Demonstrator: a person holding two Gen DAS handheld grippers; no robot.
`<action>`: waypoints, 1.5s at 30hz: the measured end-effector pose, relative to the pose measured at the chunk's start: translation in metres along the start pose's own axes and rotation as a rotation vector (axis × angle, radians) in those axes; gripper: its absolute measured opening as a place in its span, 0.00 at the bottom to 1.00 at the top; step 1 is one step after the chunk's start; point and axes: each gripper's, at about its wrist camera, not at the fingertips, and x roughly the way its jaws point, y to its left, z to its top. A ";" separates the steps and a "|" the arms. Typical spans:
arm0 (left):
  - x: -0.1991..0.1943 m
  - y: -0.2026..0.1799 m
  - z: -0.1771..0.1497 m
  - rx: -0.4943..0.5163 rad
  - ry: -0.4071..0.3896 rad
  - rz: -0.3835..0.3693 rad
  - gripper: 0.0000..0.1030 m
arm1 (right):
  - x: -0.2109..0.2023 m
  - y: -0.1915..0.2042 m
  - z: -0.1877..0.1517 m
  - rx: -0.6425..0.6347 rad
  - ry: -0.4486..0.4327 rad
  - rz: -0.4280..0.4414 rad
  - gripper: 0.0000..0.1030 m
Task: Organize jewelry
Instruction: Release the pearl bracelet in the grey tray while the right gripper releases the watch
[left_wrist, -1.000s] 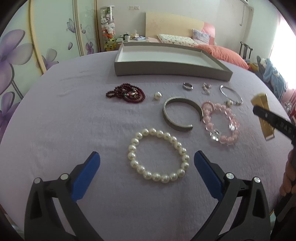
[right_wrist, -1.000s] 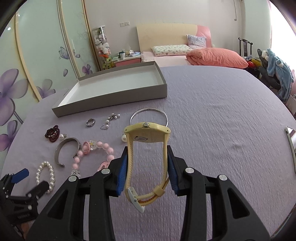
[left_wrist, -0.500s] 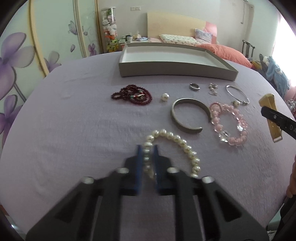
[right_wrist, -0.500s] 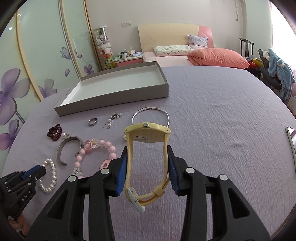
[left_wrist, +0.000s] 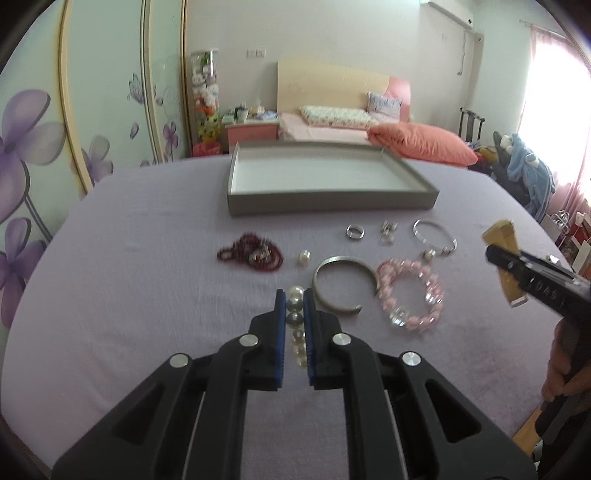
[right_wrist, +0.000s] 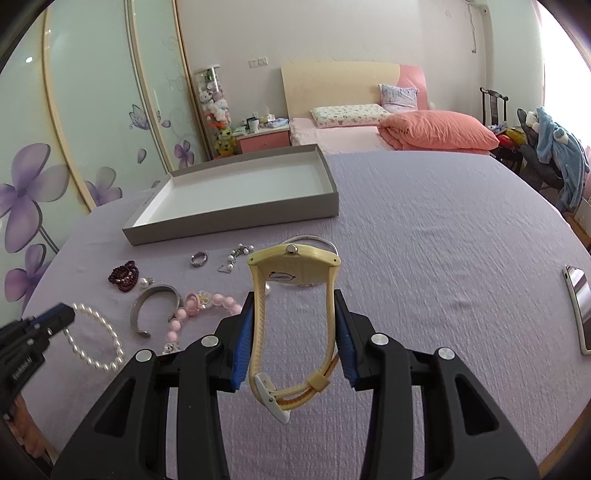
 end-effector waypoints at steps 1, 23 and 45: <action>-0.002 -0.001 0.003 0.003 -0.009 -0.002 0.09 | -0.001 0.001 0.001 -0.004 -0.004 0.002 0.40; -0.022 -0.010 0.025 0.032 -0.080 0.013 0.09 | -0.008 0.002 0.003 -0.028 -0.021 0.007 0.40; 0.019 -0.009 0.106 0.058 -0.102 -0.010 0.09 | 0.025 0.017 0.092 -0.096 -0.032 0.042 0.40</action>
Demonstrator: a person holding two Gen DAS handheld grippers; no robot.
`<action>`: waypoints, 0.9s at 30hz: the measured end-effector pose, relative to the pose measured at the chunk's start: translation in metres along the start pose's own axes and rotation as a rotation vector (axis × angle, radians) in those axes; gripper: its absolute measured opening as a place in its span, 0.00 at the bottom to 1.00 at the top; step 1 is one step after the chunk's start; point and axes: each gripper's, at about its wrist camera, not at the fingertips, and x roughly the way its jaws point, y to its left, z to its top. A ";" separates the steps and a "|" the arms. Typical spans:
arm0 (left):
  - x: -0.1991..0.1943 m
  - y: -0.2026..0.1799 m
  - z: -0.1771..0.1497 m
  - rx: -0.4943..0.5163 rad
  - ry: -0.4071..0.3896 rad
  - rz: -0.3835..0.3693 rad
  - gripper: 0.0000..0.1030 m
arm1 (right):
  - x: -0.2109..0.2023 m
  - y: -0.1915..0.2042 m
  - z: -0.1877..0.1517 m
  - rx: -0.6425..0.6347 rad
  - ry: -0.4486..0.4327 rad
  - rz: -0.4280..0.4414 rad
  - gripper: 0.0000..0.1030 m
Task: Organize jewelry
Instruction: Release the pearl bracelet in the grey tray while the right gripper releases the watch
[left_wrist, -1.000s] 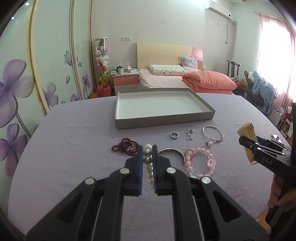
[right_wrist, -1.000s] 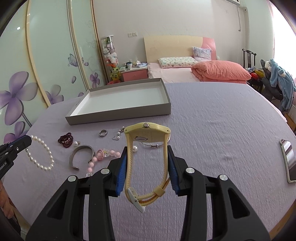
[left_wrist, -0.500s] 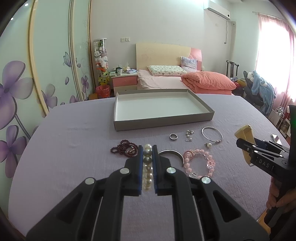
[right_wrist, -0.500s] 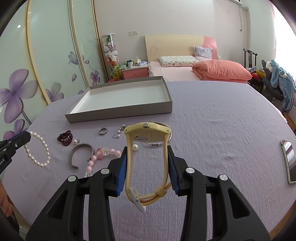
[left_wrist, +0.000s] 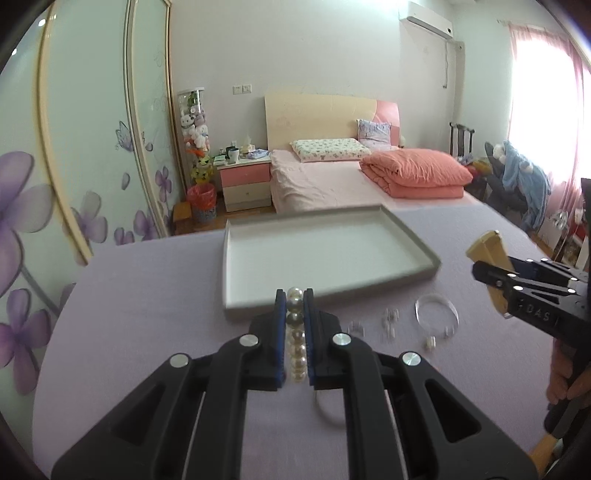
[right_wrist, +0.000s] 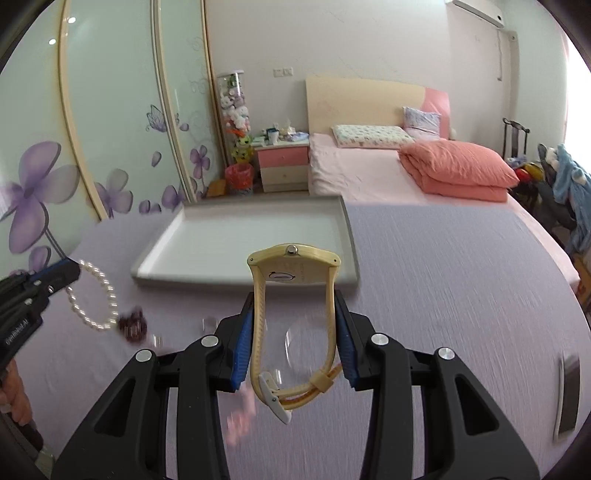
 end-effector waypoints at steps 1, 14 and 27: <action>0.011 0.004 0.010 -0.016 0.002 -0.010 0.09 | 0.013 0.000 0.013 0.010 0.008 0.010 0.40; 0.168 0.041 0.081 -0.125 0.104 -0.011 0.09 | 0.206 -0.003 0.082 0.081 0.286 -0.013 0.40; 0.230 0.053 0.080 -0.192 0.181 0.001 0.13 | 0.227 0.004 0.088 0.005 0.285 -0.101 0.68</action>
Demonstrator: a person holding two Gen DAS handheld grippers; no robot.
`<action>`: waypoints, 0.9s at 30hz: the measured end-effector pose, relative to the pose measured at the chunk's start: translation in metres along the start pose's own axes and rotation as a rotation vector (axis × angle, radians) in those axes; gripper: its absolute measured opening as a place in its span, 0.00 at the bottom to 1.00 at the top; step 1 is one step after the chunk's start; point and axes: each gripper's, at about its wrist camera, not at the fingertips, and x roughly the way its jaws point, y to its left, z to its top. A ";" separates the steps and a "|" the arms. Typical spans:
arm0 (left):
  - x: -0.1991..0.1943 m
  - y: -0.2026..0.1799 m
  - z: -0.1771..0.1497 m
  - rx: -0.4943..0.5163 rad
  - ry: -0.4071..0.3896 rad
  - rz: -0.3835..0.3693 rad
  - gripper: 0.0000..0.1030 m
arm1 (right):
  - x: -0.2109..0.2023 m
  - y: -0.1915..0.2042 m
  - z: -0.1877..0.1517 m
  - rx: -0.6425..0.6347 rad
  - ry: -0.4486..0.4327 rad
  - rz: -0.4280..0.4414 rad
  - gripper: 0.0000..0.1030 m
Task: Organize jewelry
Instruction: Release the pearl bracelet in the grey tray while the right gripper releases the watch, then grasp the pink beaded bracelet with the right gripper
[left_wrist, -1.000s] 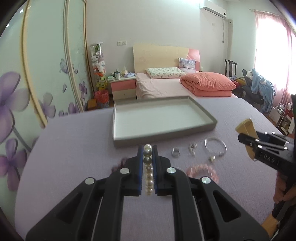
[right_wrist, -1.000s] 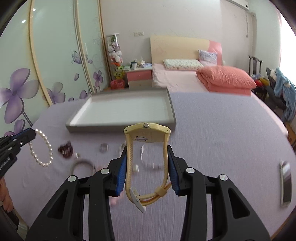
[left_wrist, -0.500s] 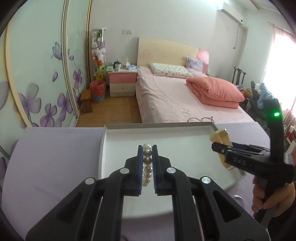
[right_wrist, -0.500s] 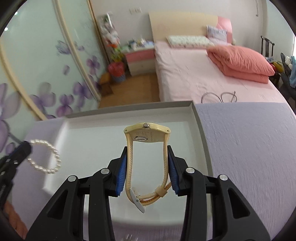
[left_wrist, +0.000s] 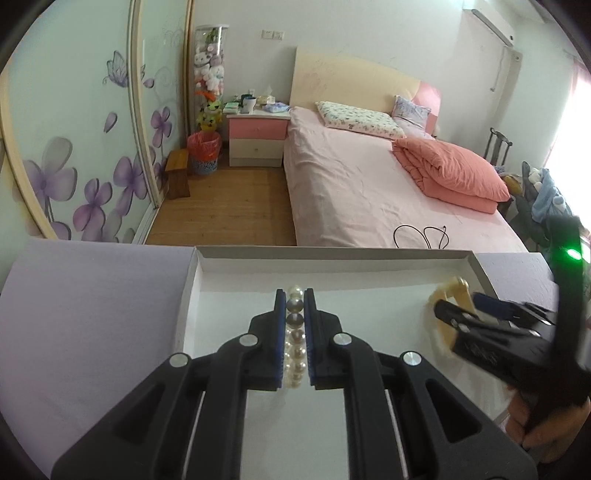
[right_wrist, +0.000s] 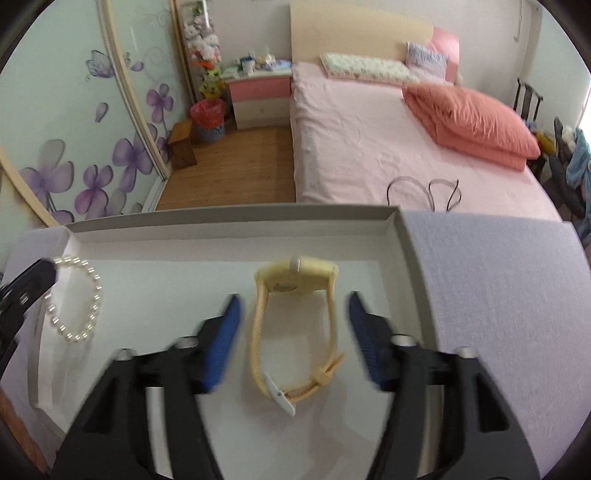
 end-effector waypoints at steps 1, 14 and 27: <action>-0.002 0.001 0.000 -0.012 -0.002 -0.002 0.24 | -0.012 -0.002 -0.004 -0.012 -0.037 0.000 0.68; -0.136 0.048 -0.064 -0.017 -0.141 0.050 0.69 | -0.129 -0.047 -0.080 0.026 -0.213 0.103 0.69; -0.201 0.065 -0.177 -0.037 -0.141 0.083 0.81 | -0.160 -0.012 -0.198 -0.043 -0.126 0.167 0.58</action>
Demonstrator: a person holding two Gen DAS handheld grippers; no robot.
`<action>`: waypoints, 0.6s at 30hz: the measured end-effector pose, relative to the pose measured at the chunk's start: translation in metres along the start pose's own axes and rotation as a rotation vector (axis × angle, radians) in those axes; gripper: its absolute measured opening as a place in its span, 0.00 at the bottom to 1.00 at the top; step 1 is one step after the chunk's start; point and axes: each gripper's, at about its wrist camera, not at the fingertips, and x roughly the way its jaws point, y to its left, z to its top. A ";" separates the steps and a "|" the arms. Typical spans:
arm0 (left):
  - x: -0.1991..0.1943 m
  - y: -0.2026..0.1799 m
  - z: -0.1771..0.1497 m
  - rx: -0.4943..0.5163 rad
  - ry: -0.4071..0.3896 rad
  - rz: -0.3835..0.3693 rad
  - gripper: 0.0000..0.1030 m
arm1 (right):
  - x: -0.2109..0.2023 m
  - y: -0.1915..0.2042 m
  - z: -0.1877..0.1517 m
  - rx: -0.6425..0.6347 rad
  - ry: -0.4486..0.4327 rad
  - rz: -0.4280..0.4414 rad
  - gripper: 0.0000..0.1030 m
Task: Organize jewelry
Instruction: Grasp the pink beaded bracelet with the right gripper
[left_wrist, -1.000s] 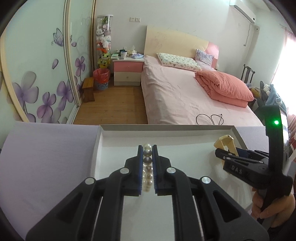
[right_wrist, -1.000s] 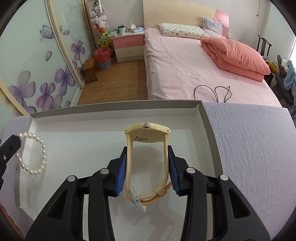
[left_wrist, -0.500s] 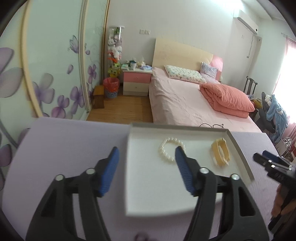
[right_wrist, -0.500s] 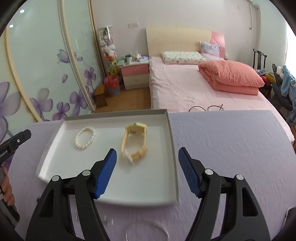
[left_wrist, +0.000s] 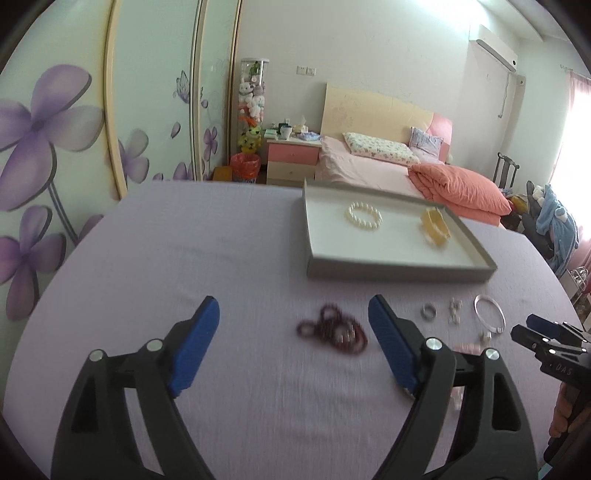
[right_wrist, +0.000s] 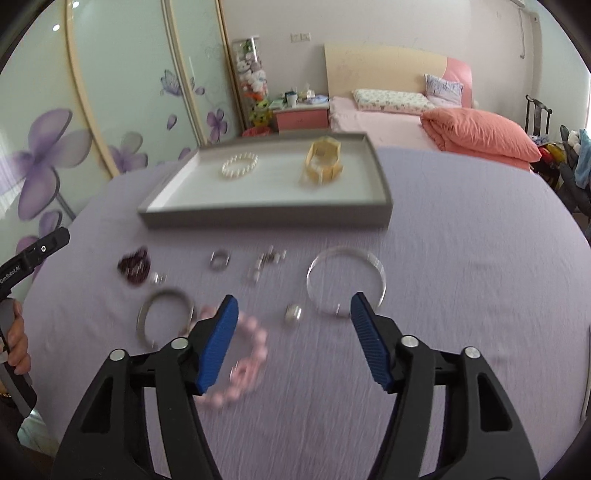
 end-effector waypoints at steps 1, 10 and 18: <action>-0.002 -0.001 -0.006 0.004 0.006 -0.005 0.81 | 0.000 0.002 -0.004 0.000 0.008 0.003 0.56; -0.012 -0.023 -0.035 0.065 0.034 -0.025 0.81 | 0.018 0.018 -0.030 -0.019 0.082 -0.013 0.42; -0.009 -0.030 -0.041 0.086 0.065 -0.040 0.81 | 0.032 0.026 -0.031 -0.050 0.111 -0.031 0.31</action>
